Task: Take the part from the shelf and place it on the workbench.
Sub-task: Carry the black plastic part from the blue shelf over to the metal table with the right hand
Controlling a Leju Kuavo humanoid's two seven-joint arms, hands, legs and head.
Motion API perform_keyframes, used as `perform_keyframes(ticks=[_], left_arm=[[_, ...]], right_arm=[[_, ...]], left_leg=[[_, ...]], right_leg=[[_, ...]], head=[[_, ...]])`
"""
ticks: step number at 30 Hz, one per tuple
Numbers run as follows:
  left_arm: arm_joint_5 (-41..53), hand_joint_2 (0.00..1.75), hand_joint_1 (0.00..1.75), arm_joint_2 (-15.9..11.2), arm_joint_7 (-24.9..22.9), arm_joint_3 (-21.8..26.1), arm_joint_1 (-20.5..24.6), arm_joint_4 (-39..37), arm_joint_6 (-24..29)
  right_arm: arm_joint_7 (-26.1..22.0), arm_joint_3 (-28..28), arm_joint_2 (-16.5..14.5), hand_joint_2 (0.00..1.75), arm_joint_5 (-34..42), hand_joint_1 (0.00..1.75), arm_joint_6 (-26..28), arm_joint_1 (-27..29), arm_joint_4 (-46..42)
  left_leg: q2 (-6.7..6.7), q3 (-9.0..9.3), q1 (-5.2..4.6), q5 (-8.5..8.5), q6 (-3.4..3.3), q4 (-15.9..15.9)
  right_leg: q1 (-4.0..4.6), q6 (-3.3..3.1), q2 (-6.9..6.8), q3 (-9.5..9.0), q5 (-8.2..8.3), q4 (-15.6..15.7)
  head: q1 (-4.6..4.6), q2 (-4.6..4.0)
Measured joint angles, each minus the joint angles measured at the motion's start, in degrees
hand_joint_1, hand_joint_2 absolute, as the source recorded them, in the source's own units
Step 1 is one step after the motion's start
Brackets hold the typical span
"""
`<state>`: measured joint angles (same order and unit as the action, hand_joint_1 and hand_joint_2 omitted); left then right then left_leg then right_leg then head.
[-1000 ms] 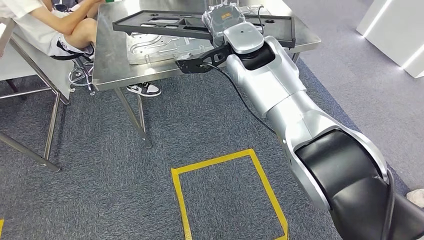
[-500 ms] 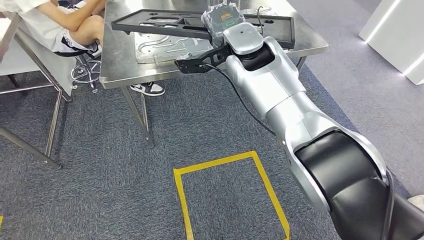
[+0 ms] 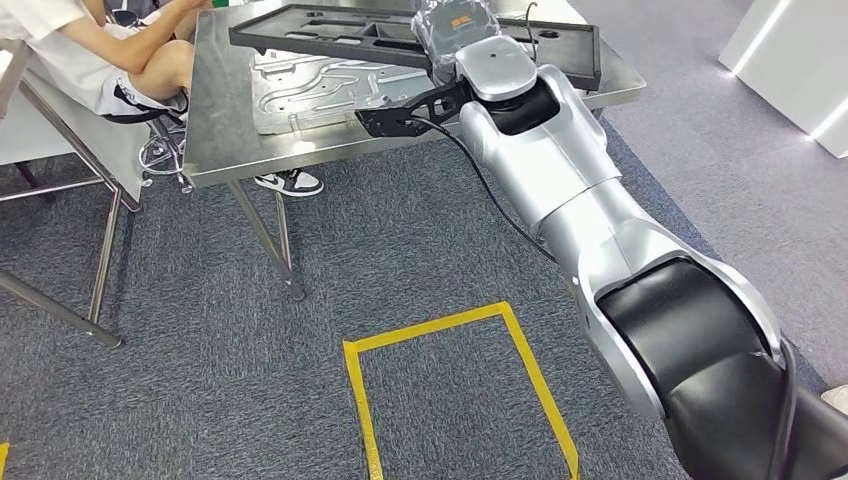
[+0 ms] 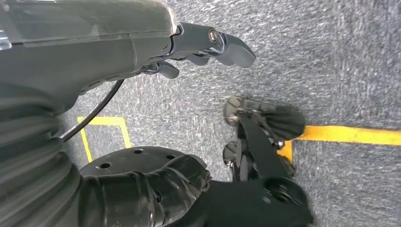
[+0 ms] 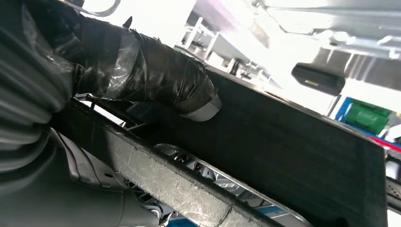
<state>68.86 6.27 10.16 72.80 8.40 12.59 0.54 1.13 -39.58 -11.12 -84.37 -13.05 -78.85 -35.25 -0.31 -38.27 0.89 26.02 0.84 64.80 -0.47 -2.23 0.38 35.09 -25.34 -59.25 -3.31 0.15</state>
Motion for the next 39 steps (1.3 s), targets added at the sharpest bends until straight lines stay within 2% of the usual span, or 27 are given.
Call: perform_keyframes(ticks=[1,2,4,6,8,10,11,12,13,15,16,17,19,22,24,26,27,28,29,30,31,32,33,35,37,38,39], left_arm=[[0.03,1.75,0.0,-0.04,0.05,0.0,-0.01,0.0,-0.03],[0.05,1.75,0.0,-0.08,0.1,-0.01,0.01,0.0,-0.03],[0.08,1.75,0.0,-0.1,0.19,-0.01,0.07,0.0,-0.04],[0.12,1.75,0.0,-0.05,0.22,-0.01,0.02,0.0,-0.04],[0.14,1.75,0.0,0.01,0.22,-0.02,-0.03,0.0,-0.03],[0.14,1.75,0.0,-0.01,0.22,-0.02,0.06,0.0,-0.02],[0.14,1.75,0.0,-0.01,0.22,-0.02,0.1,0.0,-0.02],[0.15,1.75,0.0,-0.01,0.22,-0.02,0.13,0.0,-0.03],[0.17,1.75,0.0,-0.01,0.22,-0.02,0.13,0.0,-0.04],[0.21,1.75,0.0,0.07,0.22,-0.03,0.04,0.0,-0.05],[0.23,1.75,0.0,0.1,0.22,-0.03,0.04,0.0,-0.05],[0.24,1.75,0.0,0.14,0.2,-0.03,0.06,0.0,-0.06],[0.27,1.75,0.0,0.16,0.16,-0.03,0.22,0.0,-0.06],[0.38,1.75,0.0,0.16,0.12,-0.04,0.27,0.0,-0.05],[0.51,1.75,0.0,0.16,0.09,-0.04,0.21,0.0,-0.04],[0.59,1.75,0.0,0.16,0.06,-0.04,0.2,0.0,-0.05],[0.61,1.75,0.0,0.16,0.05,-0.04,0.2,0.0,-0.07],[0.64,1.75,0.0,0.17,0.04,-0.04,0.2,0.0,-0.08],[0.67,1.75,0.0,0.17,0.04,-0.04,0.21,0.0,-0.08],[0.7,1.75,0.0,0.15,0.04,-0.04,0.2,0.0,-0.08],[0.72,1.75,0.0,0.05,0.04,-0.04,0.19,0.0,-0.08],[0.73,1.75,0.0,-0.04,0.04,-0.04,0.19,0.0,-0.09],[0.74,1.75,0.0,-0.12,0.04,-0.04,0.27,0.0,-0.1],[0.75,1.75,0.0,-0.17,0.04,-0.06,0.44,0.0,-0.14],[0.76,1.75,0.0,-0.1,0.04,-0.06,0.45,0.0,-0.19],[0.78,1.75,0.0,-0.07,0.03,-0.06,0.42,0.0,-0.21],[0.8,1.75,0.0,-0.04,0.03,-0.06,0.42,0.0,-0.23]], right_arm=[[0.02,0.01,0.11,1.75,0.01,1.75,-0.06,-0.15,-0.14],[0.03,0.01,0.28,1.75,0.03,1.75,-0.16,-0.27,-0.33],[0.03,0.03,0.62,1.75,0.06,1.75,-0.44,-0.44,-0.67],[0.03,0.08,0.91,1.75,0.07,1.75,-0.67,-0.52,-1.19],[0.03,0.12,1.31,1.75,0.08,1.75,-0.8,-0.85,-1.66],[0.02,0.13,1.65,1.75,0.09,1.75,-0.94,-1.04,-1.84],[0.0,0.13,1.76,1.75,0.09,1.75,-1.07,-0.97,-1.87],[-0.02,0.13,1.83,1.75,0.09,1.75,-1.19,-0.89,-1.88],[-0.03,0.13,1.86,1.75,0.08,1.75,-1.28,-0.83,-1.91],[-0.03,0.13,1.91,1.75,0.07,1.75,-1.31,-0.85,-2.0],[-0.04,0.13,1.93,1.75,0.07,1.75,-1.29,-0.92,-2.05],[-0.05,0.13,1.93,1.75,0.07,1.75,-1.29,-0.98,-2.08],[-0.07,0.13,1.93,1.75,0.05,1.75,-1.3,-1.03,-2.11],[0.02,0.13,1.86,1.75,-0.04,1.75,-1.28,-1.02,-2.15],[0.05,0.13,1.76,1.75,-0.13,1.75,-1.26,-1.05,-2.15],[0.02,0.13,1.73,1.75,-0.19,1.75,-1.27,-0.93,-2.12],[-0.01,0.13,1.68,1.75,-0.22,1.75,-1.28,-0.81,-2.09],[-0.04,0.13,1.62,1.75,-0.25,1.75,-1.29,-0.72,-2.07],[-0.07,0.13,1.55,1.75,-0.27,1.75,-1.28,-0.67,-2.07],[-0.05,0.13,1.47,1.75,-0.31,1.75,-1.28,-0.68,-2.07],[-0.03,0.13,1.44,1.75,-0.33,1.75,-1.28,-0.75,-2.06],[-0.03,0.13,1.42,1.75,-0.34,1.75,-1.28,-0.84,-2.04],[-0.02,0.13,1.41,1.75,-0.37,1.75,-1.29,-0.91,-2.02],[-0.03,0.13,1.41,1.75,-0.42,1.75,-1.3,-0.99,-1.98],[-0.03,0.13,1.38,1.75,-0.47,1.75,-1.29,-1.07,-1.98],[-0.03,0.13,1.36,1.75,-0.48,1.75,-1.28,-1.17,-1.99],[-0.03,0.13,1.37,1.75,-0.49,1.75,-1.28,-1.25,-1.99]], left_leg=[[-0.01,1.68,-0.15,-1.2,-0.3,-3.5],[-0.02,2.7,-0.31,-1.66,-0.56,-5.6],[-0.05,3.15,-0.58,-1.42,-0.91,-6.65],[0.03,3.52,-0.24,-1.58,-1.38,-7.11],[0.16,4.0,0.1,-1.66,-1.99,-7.64],[0.19,4.17,0.05,-1.44,-2.35,-7.63],[0.18,4.26,0.05,-1.29,-2.42,-7.58],[0.14,4.4,0.07,-1.1,-2.41,-7.49],[0.08,4.58,0.1,-0.85,-2.33,-7.32],[-0.04,5.05,0.18,-0.11,-1.99,-6.87],[-0.09,5.15,0.1,0.27,-1.71,-6.59],[-0.1,5.14,0.03,0.53,-1.39,-6.43],[-0.11,5.04,-0.08,0.74,-0.72,-6.42],[-0.04,4.87,0.1,1.7,0.12,-5.56],[0.03,2.35,0.18,4.24,0.4,-0.22],[0.02,-1.83,0.2,6.72,0.54,7.27],[0.02,-3.4,0.2,6.69,0.52,9.37],[0.02,-3.93,0.18,5.49,0.39,9.23],[0.02,-3.54,0.14,3.5,0.15,7.28],[0.02,-2.13,-0.01,0.74,-0.31,3.28],[0.02,-0.46,-0.23,-1.19,-0.82,-0.51],[0.03,0.93,-0.47,-2.35,-1.28,-3.61],[0.04,1.88,-0.71,-2.88,-1.64,-5.72],[0.04,2.3,-0.91,-2.51,-1.93,-6.72],[0.15,2.99,-0.61,-2.61,-2.18,-7.63],[0.23,3.44,-0.43,-2.66,-2.38,-8.12],[0.3,3.81,-0.28,-2.63,-2.53,-8.38]], right_leg=[[0.08,0.18,0.02,-0.09,-0.18,-0.1],[0.14,0.39,0.01,-0.08,-0.29,-0.16],[0.18,0.82,-0.02,0.04,-0.31,-0.15],[0.18,1.32,-0.06,0.28,-0.83,-0.65],[0.14,1.82,-0.06,2.2,-2.97,-4.67],[-0.05,2.16,-0.08,6.2,-5.84,-12.2],[-0.18,2.28,-0.1,8.0,-6.45,-15.12],[-0.31,2.37,-0.13,8.97,-5.99,-16.21],[-0.45,2.39,-0.17,8.72,-4.38,-14.87],[-0.6,2.26,-0.28,5.74,-0.08,-7.73],[-0.5,2.16,-0.31,4.12,1.17,-4.33],[-0.4,2.03,-0.3,3.09,1.61,-2.25],[-0.03,1.69,-0.2,2.6,1.17,-1.31],[-0.28,0.75,-0.1,1.97,1.1,-0.59],[-0.4,0.17,-0.1,1.29,0.95,-0.16],[-0.2,-0.23,-0.08,0.82,0.59,-0.13],[-0.06,-0.34,-0.05,0.56,0.36,-0.14],[0.09,-0.38,0.01,0.27,0.13,-0.15],[0.23,-0.38,0.07,-0.08,-0.11,-0.16],[0.37,-0.36,0.12,-0.51,-0.42,-0.17],[0.53,-0.29,0.15,-0.82,-0.7,-0.18],[0.59,-0.15,0.18,-0.99,-0.92,-0.2],[0.6,0.03,0.2,-1.05,-1.07,-0.21],[0.47,0.55,0.21,-0.98,-1.18,-0.08],[0.44,1.14,0.11,-0.77,-1.84,-0.74],[0.42,1.43,0.08,-0.07,-2.75,-2.34],[0.32,1.67,0.04,1.38,-4.1,-5.25]], head=[[-0.01,0.0],[0.0,0.0],[-0.01,0.0],[0.01,0.0],[0.06,0.0],[0.1,0.0],[0.1,0.0],[0.1,0.0],[0.11,0.0],[0.1,0.0],[0.11,0.0],[0.1,0.0],[0.13,0.0],[0.1,0.0],[0.08,0.0],[0.09,0.0],[0.08,0.0],[0.09,0.0],[0.08,0.0],[0.09,0.0],[0.1,0.0],[0.09,0.0],[0.1,0.0],[0.09,0.0],[0.15,0.0],[0.19,0.0],[0.24,0.0]])
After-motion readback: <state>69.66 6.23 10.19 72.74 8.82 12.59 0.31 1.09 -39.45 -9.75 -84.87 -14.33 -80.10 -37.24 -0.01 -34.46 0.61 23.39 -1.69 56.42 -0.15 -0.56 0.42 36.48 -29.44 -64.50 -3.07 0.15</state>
